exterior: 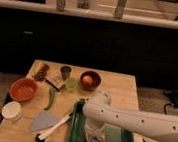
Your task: Wipe tray with sponge
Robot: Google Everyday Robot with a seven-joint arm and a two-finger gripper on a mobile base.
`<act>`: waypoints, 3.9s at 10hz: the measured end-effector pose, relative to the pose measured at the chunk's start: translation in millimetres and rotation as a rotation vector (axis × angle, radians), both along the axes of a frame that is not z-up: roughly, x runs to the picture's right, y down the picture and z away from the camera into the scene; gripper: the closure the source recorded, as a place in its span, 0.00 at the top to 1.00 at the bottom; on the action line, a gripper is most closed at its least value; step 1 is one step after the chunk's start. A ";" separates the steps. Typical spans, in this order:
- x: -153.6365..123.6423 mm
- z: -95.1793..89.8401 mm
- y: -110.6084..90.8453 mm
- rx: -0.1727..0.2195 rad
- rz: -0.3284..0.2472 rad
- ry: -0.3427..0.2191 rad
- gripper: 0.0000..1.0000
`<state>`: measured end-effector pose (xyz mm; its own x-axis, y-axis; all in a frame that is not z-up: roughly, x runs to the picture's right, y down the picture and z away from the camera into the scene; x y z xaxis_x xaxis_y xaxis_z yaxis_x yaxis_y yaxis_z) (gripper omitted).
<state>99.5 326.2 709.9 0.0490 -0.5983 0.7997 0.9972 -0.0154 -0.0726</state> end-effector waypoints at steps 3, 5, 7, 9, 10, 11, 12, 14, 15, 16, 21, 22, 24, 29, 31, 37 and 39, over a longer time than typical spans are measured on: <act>32.9 4.9 -11.0 0.002 0.029 0.022 0.00; 35.6 13.6 -29.1 0.019 0.051 0.033 0.00; 26.6 26.2 -56.0 0.045 0.066 0.029 0.00; 6.5 35.8 -68.6 0.052 0.065 0.013 0.00; -8.3 37.3 -69.2 0.050 0.052 -0.007 0.00; -16.4 36.8 -67.2 0.046 0.042 -0.022 0.00; -27.7 33.5 -60.5 0.036 0.022 -0.050 0.00; -34.6 21.5 -41.2 0.012 -0.006 -0.092 0.00; -35.1 16.2 -33.3 0.002 -0.014 -0.103 0.00; -31.9 6.5 -21.6 -0.014 -0.021 -0.114 0.00; 45.8 17.1 -24.0 -0.020 0.039 -0.008 0.00; 53.3 26.6 -31.9 -0.015 0.051 0.011 0.00; 54.1 41.2 -44.2 -0.008 0.062 0.026 0.00; 1.6 43.2 -53.1 -0.022 0.011 -0.047 0.00; 0.3 42.4 -53.5 -0.025 0.006 -0.055 0.00; 0.9 42.3 -53.3 -0.025 0.008 -0.055 0.00; 1.0 42.3 -53.3 -0.025 0.008 -0.055 0.00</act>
